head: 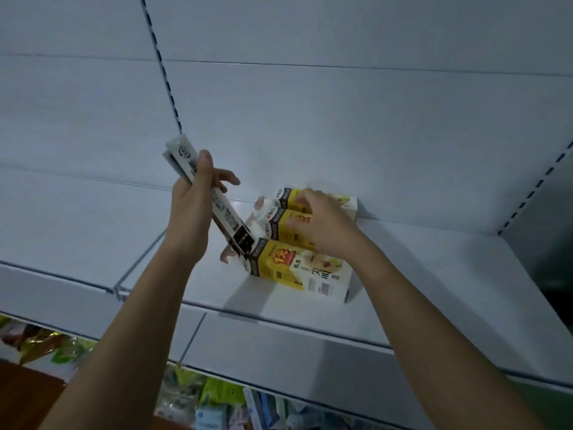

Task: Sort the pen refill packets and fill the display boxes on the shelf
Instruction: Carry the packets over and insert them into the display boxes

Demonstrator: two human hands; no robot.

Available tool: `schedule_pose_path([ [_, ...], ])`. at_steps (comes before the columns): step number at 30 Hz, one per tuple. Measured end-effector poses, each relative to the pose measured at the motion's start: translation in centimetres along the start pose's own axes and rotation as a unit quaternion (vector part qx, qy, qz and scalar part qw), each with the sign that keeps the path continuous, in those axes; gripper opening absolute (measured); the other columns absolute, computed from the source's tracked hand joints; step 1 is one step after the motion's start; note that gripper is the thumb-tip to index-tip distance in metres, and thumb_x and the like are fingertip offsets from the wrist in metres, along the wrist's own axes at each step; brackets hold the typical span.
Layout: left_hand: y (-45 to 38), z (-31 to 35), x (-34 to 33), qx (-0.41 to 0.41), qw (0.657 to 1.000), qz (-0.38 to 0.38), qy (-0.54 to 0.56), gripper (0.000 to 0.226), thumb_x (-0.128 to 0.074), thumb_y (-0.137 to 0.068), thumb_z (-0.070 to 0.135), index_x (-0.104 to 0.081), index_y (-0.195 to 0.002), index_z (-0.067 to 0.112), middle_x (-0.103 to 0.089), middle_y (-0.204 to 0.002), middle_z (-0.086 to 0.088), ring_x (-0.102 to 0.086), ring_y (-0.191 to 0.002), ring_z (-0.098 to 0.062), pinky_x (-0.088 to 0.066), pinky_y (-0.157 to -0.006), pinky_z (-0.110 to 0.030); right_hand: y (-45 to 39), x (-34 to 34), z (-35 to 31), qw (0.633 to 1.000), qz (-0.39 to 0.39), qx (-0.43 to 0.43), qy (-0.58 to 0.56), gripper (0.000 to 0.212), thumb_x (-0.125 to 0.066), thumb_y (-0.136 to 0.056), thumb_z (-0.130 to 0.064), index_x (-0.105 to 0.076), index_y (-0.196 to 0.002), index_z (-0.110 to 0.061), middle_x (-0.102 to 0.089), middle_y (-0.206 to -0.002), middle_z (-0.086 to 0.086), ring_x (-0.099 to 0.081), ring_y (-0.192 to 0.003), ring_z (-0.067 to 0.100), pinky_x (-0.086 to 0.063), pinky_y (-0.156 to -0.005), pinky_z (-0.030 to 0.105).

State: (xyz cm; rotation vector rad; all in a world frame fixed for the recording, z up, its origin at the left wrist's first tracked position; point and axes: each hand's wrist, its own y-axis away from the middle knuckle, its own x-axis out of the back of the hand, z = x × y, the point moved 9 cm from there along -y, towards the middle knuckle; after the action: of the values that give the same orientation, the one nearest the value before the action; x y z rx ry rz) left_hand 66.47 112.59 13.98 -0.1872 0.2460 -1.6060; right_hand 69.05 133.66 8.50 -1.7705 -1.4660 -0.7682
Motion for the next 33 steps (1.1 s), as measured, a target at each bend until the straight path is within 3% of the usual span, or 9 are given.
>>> schedule_pose_path([
  [3,-3.0,-0.3,1.1,-0.004,0.998,0.013,0.060,0.057,-0.039,-0.104,0.047,-0.058,-0.054,0.028,-0.067,-0.082,-0.005,-0.048,-0.071,-0.015,-0.038,-0.067,-0.032,-2.1,-2.8,0.1,0.994,-0.057,-0.010,0.092,0.062,-0.070,-0.083,-0.051,-0.048,-0.136,-0.025,-0.054,-0.137,-0.002,-0.051,-0.123,0.022,-0.046,-0.096,0.041],
  [5,-4.7,-0.6,1.5,0.002,0.993,0.012,0.117,0.047,-0.039,-0.104,0.045,-0.047,-0.064,0.022,-0.065,-0.070,-0.002,-0.047,-0.060,-0.015,-0.039,-0.058,-0.029,-2.7,-4.2,0.4,0.990,-0.096,-0.018,0.098,0.058,-0.074,-0.081,-0.048,-0.052,-0.130,-0.027,-0.060,-0.127,-0.004,-0.058,-0.114,0.020,-0.050,-0.091,0.037],
  [8,-6.8,0.3,1.6,-0.009,0.983,0.011,0.185,0.044,-0.038,-0.105,0.042,-0.045,-0.069,0.019,-0.062,-0.066,-0.001,-0.048,-0.055,-0.015,-0.040,-0.053,-0.026,-3.2,-3.7,0.2,0.994,-0.085,-0.025,-0.067,0.057,-0.080,-0.081,-0.032,-0.051,-0.130,-0.034,-0.064,-0.113,-0.015,-0.062,-0.100,0.007,-0.054,-0.090,0.038],
  [12,-9.5,3.1,1.5,-0.042,0.966,0.042,0.252,0.046,-0.043,-0.104,0.042,-0.051,-0.066,0.018,-0.059,-0.069,-0.001,-0.054,-0.066,-0.013,-0.045,-0.064,-0.026,-3.7,-0.8,-1.6,0.964,0.010,0.020,-0.264,0.056,-0.082,-0.078,-0.014,-0.051,-0.113,-0.044,-0.064,-0.112,-0.017,-0.063,-0.102,-0.001,-0.055,-0.089,0.028],
  [15,-11.3,4.8,1.2,-0.068,0.975,0.069,0.199,0.047,-0.048,-0.101,0.046,-0.057,-0.062,0.022,-0.055,-0.069,0.001,-0.050,-0.064,-0.012,-0.039,-0.062,-0.028,-3.9,-0.1,-1.9,0.951,0.037,0.029,-0.306,0.058,-0.082,-0.077,-0.009,-0.051,-0.112,-0.042,-0.065,-0.115,-0.013,-0.064,-0.105,0.004,-0.055,-0.088,0.029],
  [22,-10.8,5.7,-1.6,-0.097,0.993,0.061,0.024,0.038,-0.051,-0.101,0.041,-0.061,-0.071,0.020,-0.053,-0.056,0.015,-0.051,-0.052,0.004,-0.042,-0.054,-0.014,-4.3,0.5,-1.8,0.941,0.044,0.026,-0.333,0.058,-0.081,-0.077,-0.008,-0.052,-0.115,-0.041,-0.067,-0.113,-0.017,-0.064,-0.107,0.004,-0.055,-0.088,0.030],
  [26,-9.3,5.6,-3.8,-0.149,0.987,0.030,-0.056,0.023,-0.065,-0.094,0.031,-0.058,-0.101,0.010,-0.059,-0.076,0.011,-0.060,-0.066,0.005,-0.047,-0.059,-0.014,-4.5,0.8,-2.6,0.941,0.046,0.031,-0.335,0.057,-0.083,-0.076,-0.010,-0.053,-0.117,-0.036,-0.068,-0.112,-0.015,-0.066,-0.104,0.005,-0.056,-0.090,0.035],
  [29,-8.0,5.2,-5.1,-0.150,0.987,0.015,-0.059,0.058,-0.077,-0.085,0.022,-0.035,-0.125,0.015,-0.053,-0.094,0.016,-0.062,-0.080,0.012,-0.054,-0.062,-0.014,-4.1,0.8,-2.8,0.945,0.049,0.026,-0.323,0.053,-0.083,-0.077,-0.013,-0.054,-0.116,-0.033,-0.069,-0.106,-0.016,-0.067,-0.098,0.004,-0.058,-0.087,0.036],
  [33,-7.6,4.8,-6.1,-0.159,0.986,-0.028,-0.049,0.076,-0.079,-0.082,0.019,-0.025,-0.135,0.023,-0.052,-0.107,0.012,-0.066,-0.090,-0.006,-0.061,-0.075,-0.032,-3.6,1.3,-2.2,0.948,0.063,0.023,-0.312,0.054,-0.083,-0.077,-0.011,-0.054,-0.117,-0.032,-0.068,-0.106,-0.017,-0.066,-0.098,0.003,-0.057,-0.089,0.037],
])
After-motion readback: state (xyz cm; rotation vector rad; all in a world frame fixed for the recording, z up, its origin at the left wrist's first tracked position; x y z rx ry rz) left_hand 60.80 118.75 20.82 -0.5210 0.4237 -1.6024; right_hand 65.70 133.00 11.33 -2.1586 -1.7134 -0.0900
